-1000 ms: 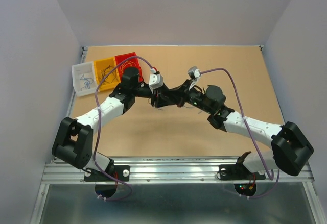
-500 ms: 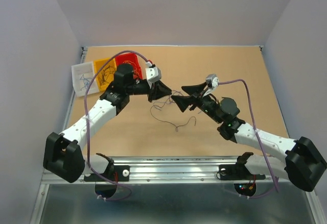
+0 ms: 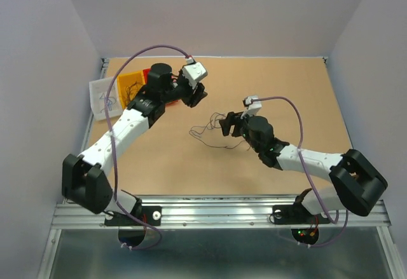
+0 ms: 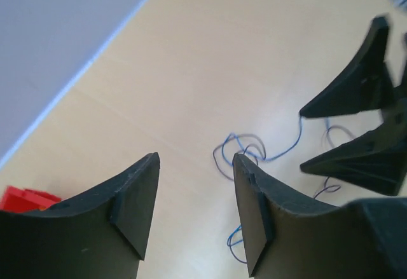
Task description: Untangle the cables
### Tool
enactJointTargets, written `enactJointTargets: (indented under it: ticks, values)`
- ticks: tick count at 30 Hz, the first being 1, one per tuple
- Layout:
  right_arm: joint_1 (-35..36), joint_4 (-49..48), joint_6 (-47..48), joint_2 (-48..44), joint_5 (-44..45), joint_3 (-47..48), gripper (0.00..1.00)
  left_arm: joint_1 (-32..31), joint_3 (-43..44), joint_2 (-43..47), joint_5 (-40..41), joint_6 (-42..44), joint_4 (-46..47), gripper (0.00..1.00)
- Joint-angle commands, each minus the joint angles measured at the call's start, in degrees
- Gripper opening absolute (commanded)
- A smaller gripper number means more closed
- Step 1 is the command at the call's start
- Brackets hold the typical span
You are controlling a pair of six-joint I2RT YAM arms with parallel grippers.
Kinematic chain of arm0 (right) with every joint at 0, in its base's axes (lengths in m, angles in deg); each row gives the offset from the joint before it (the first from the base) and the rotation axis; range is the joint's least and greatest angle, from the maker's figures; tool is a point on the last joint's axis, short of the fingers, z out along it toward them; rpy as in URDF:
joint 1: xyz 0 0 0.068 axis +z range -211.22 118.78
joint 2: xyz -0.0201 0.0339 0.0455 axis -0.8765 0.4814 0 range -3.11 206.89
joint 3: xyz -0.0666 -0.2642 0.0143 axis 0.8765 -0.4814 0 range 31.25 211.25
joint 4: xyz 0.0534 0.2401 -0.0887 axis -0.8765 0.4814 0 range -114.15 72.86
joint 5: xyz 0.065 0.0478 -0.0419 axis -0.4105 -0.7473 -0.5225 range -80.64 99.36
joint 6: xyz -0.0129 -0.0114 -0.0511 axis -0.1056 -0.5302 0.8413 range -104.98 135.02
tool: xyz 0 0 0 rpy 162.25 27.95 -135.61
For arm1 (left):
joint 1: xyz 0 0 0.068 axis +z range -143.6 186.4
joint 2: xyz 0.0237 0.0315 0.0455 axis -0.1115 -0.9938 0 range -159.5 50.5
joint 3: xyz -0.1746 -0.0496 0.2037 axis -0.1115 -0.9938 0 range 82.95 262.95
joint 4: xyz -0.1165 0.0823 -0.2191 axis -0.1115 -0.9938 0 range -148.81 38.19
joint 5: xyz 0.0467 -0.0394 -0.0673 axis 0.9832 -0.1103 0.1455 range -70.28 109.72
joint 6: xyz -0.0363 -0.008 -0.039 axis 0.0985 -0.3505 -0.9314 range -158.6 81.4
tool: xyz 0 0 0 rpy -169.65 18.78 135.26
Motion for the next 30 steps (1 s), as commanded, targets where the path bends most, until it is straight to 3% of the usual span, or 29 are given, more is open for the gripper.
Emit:
enactJointTargets:
  ticks: [1, 4, 12, 22, 25, 27, 30]
  values:
    - [0.0, 6.6, -0.8, 3.7, 8.6, 6.5, 0.75, -0.7, -3.2, -8.9, 8.3, 3.9, -1.7, 0.62]
    - [-0.9, 8.1, -0.5, 7.4, 7.5, 8.8, 0.73, -0.9, -5.3, -12.4, 9.2, 5.3, -1.2, 0.63]
    - [-2.8, 12.9, -0.6, 21.1, 6.3, 19.0, 0.53, -1.2, -11.5, -12.3, 12.1, 8.9, -0.8, 0.66]
    - [-4.1, 13.9, -0.2, 28.7, 6.4, 24.6, 0.40, 0.0, -12.7, -9.8, 8.5, 9.1, -0.9, 0.70]
    - [-4.2, 14.9, 0.0, 30.6, 6.3, 26.1, 0.23, 0.0, -12.2, -10.7, 8.8, 9.2, -1.2, 0.69]
    - [-4.2, 15.3, 0.0, 30.3, 6.7, 26.2, 0.01, 0.2, -12.1, -10.5, 8.9, 9.0, -1.1, 0.69]
    - [-4.2, 15.0, 0.5, 25.7, 6.4, 24.2, 0.01, 0.5, -12.3, -9.8, 8.3, 9.0, -0.8, 0.69]
